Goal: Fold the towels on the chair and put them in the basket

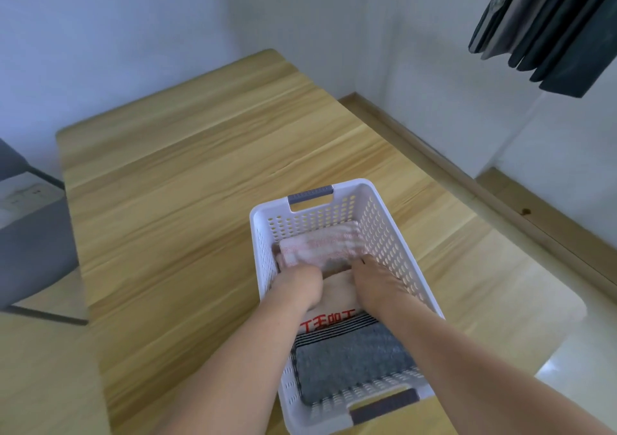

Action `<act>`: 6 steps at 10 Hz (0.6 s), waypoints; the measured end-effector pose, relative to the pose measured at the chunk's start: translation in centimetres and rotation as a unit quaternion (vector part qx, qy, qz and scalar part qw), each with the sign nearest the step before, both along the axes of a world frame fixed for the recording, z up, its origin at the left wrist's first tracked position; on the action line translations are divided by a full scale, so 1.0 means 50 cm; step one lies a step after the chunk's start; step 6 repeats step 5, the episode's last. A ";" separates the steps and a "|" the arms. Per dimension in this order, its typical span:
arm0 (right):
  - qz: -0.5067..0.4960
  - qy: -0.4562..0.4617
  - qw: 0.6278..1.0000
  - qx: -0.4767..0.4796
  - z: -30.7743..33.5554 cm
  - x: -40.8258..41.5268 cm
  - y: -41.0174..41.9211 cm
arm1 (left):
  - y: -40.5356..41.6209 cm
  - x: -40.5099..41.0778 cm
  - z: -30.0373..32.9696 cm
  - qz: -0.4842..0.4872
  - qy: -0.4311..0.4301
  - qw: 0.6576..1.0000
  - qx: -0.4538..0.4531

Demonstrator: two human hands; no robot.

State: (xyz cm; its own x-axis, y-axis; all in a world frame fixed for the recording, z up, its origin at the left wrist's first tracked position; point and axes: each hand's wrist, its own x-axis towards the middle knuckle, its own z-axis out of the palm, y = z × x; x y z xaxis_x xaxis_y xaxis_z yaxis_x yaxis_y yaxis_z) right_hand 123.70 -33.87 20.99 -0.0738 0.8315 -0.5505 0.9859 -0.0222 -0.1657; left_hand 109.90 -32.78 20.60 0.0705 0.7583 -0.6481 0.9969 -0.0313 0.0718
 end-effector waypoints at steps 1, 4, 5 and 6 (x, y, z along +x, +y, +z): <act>0.006 0.003 1.000 0.001 0.007 0.007 0.014 | 0.014 0.007 0.013 0.000 0.007 1.000 0.003; 0.038 0.073 0.985 0.150 0.171 0.035 -0.086 | -0.059 0.007 0.186 -0.072 0.003 0.986 0.148; 0.031 0.115 0.965 0.234 0.242 0.058 -0.149 | -0.122 0.005 0.249 -0.061 -0.076 0.958 0.271; 0.031 0.115 0.965 0.234 0.242 0.058 -0.149 | -0.122 0.005 0.249 -0.061 -0.076 0.958 0.271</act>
